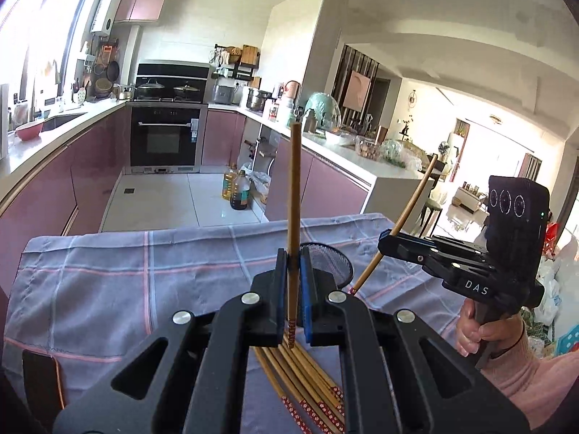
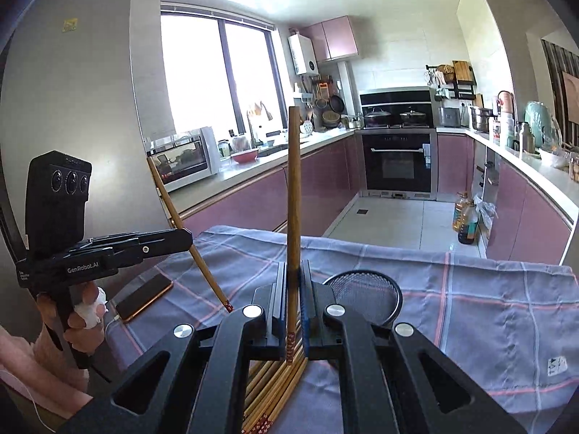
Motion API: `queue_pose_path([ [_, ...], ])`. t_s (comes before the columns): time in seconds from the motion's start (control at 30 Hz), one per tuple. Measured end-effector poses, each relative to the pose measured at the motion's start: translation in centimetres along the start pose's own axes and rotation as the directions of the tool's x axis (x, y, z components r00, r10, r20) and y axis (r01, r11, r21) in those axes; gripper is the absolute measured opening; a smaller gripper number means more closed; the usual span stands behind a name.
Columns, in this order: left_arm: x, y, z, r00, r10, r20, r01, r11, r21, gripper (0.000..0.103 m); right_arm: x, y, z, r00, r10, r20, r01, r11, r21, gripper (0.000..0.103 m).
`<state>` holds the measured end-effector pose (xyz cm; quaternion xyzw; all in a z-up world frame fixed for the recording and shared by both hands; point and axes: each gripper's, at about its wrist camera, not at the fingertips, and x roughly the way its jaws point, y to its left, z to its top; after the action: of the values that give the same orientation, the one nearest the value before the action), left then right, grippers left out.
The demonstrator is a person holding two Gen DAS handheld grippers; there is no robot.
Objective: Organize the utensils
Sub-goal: 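Lower the left gripper's chopstick into the black mesh cup while the right gripper lowers its own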
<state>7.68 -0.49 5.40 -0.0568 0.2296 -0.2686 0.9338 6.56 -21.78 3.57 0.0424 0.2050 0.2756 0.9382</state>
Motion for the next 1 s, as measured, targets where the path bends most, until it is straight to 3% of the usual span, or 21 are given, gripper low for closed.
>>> queue_pose_path([
  [0.33, 1.8, -2.9, 5.6, 0.996, -0.045, 0.071, 0.043, 0.998, 0.038, 0.008, -1.1, -1.9, 3.6, 0.996, -0.042, 0.080, 0.044, 0.999, -0.022, 0.005],
  [0.5, 3.6, -3.9, 7.2, 0.994, -0.072, 0.077, 0.069, 0.997, 0.039, 0.008, -0.3, -3.4, 4.1, 0.995, -0.078, 0.067, 0.080, 0.997, -0.023, 0.005],
  [0.73, 8.8, -4.4, 6.2, 0.998, -0.057, -0.017, 0.058, 0.998, 0.032, 0.008, 2.7, -5.0, 2.5, 0.995, -0.095, -0.037, 0.095, 0.995, -0.004, 0.005],
  [1.0, 14.2, -3.4, 2.4, 0.986, -0.044, -0.158, 0.048, 0.999, 0.019, 0.008, 5.7, -6.3, 0.6, 0.979, -0.094, -0.183, 0.098, 0.995, 0.016, 0.005],
])
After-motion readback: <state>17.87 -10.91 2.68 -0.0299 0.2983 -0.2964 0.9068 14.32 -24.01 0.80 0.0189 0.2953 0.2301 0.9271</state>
